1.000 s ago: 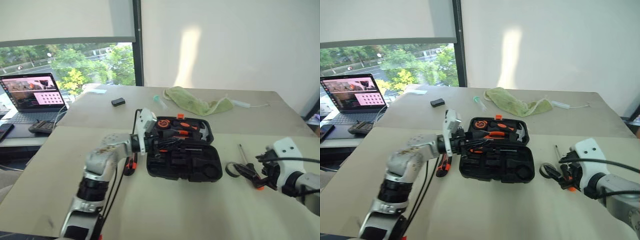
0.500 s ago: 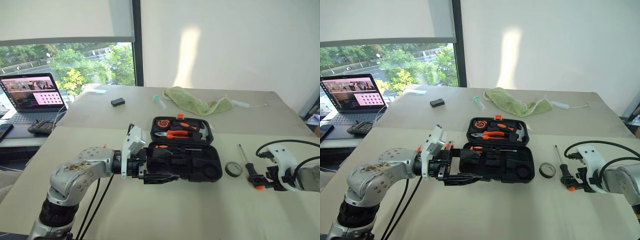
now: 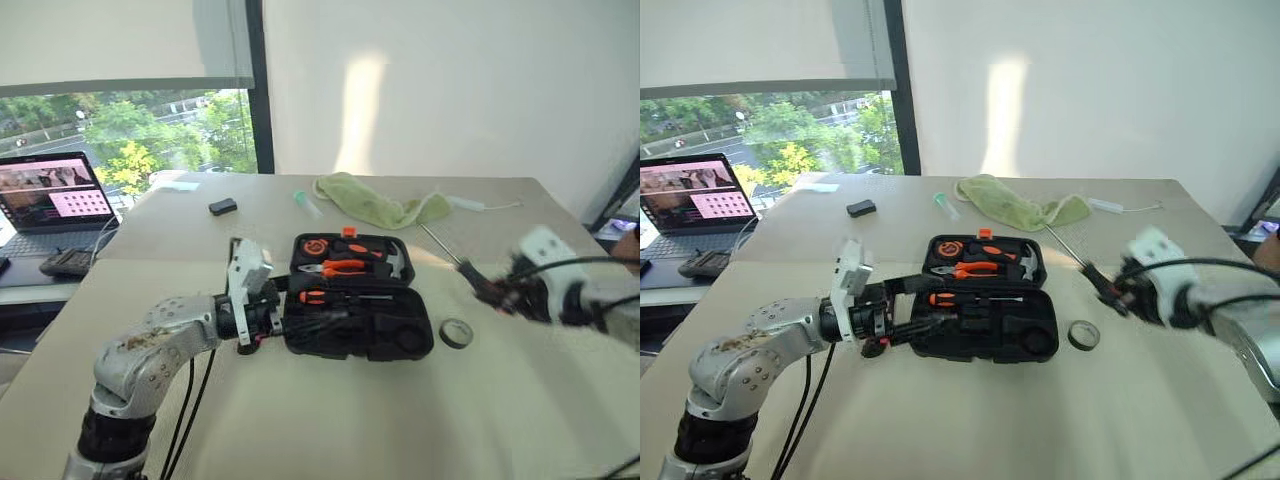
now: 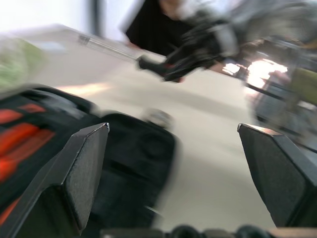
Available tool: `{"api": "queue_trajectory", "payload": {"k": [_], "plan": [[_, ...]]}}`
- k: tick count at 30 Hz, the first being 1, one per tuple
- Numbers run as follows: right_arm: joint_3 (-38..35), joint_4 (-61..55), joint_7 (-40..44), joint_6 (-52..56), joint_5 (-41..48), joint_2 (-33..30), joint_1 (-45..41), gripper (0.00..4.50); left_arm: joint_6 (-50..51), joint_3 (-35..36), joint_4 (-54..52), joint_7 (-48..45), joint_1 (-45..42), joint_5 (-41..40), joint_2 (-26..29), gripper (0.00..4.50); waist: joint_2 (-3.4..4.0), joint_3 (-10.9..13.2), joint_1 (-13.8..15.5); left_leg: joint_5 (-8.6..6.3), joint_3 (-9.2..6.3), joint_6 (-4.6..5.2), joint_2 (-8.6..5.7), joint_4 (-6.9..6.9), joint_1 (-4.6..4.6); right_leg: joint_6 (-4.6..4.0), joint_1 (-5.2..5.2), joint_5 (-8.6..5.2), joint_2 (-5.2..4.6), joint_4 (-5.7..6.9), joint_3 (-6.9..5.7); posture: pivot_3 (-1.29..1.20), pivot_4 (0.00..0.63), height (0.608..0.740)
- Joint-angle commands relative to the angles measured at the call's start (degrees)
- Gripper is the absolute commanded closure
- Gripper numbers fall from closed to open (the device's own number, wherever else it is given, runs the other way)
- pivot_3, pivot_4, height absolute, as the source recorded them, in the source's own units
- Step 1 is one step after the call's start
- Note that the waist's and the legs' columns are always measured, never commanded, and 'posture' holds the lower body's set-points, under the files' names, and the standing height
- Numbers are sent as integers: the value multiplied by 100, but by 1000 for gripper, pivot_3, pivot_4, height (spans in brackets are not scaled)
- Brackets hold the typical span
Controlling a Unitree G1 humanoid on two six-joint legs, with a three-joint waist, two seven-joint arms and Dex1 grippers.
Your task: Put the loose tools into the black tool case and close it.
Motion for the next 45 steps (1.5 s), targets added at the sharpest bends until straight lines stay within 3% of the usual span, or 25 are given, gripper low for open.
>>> {"api": "queue_trajectory", "payload": {"k": [1, 4, 9, 22, 32, 40, 45], "plan": [[1503, 396, 825, -589, -878, 606, -884, 3504, 233, 612, -103, -406, 267, -729, 400, 0, -10, 4, 11, 3, -4, -5, 7, 0, -1, -8, -2, 0, 7, 1, -7, 0, 150, 740], [2635, 1311, 1537, -1434, -1916, 992, -1360, 3504, 339, 1001, -273, -679, 676, -1118, 840, 0, -10, 6, 37, 9, -6, -16, 11, -5, -5, -22, -14, -3, 7, 8, -11, 0, 150, 740], [3223, 2613, 2149, -2159, -2687, 1454, -1752, 3504, 321, 1570, -445, -917, 1283, -1398, 1413, 0, -6, 9, 135, 28, -8, -47, -17, 8, -38, -19, -31, -5, -15, 2, -13, 0, 150, 740], [3245, 4265, 2995, -3043, -3577, 2144, -2295, 3504, -11, 1888, -746, -707, 1964, -1413, 1557, 0, -13, 9, 140, 33, -18, -64, -11, -7, 2, -30, -3, 1, -14, 11, -21, 0, 150, 740], [2855, 4515, 3437, -3224, -3697, 1782, -2154, 3504, -146, 1936, -913, -557, 2150, -1524, 1547, 0, -11, 9, 196, 32, -24, -62, -16, -10, -7, -31, -5, 1, -20, 3, -24, 0, 150, 740], [2675, 4956, 3389, -3343, -3789, 1848, -2264, 3504, -333, 1854, -928, -725, 2141, -1489, 1617, 0, -12, 9, 203, 32, -24, -63, -17, -8, -4, -33, 0, 0, -22, 3, -23, 0, 150, 740], [2433, 4488, 4141, -3475, -3341, 1723, -2199, 3504, -400, 1794, -850, -742, 2074, -1447, 1631, 0, -9, 10, 209, 32, -24, -62, -17, -9, -8, -34, -4, 0, -21, 3, -23, 0, 150, 740]]}}
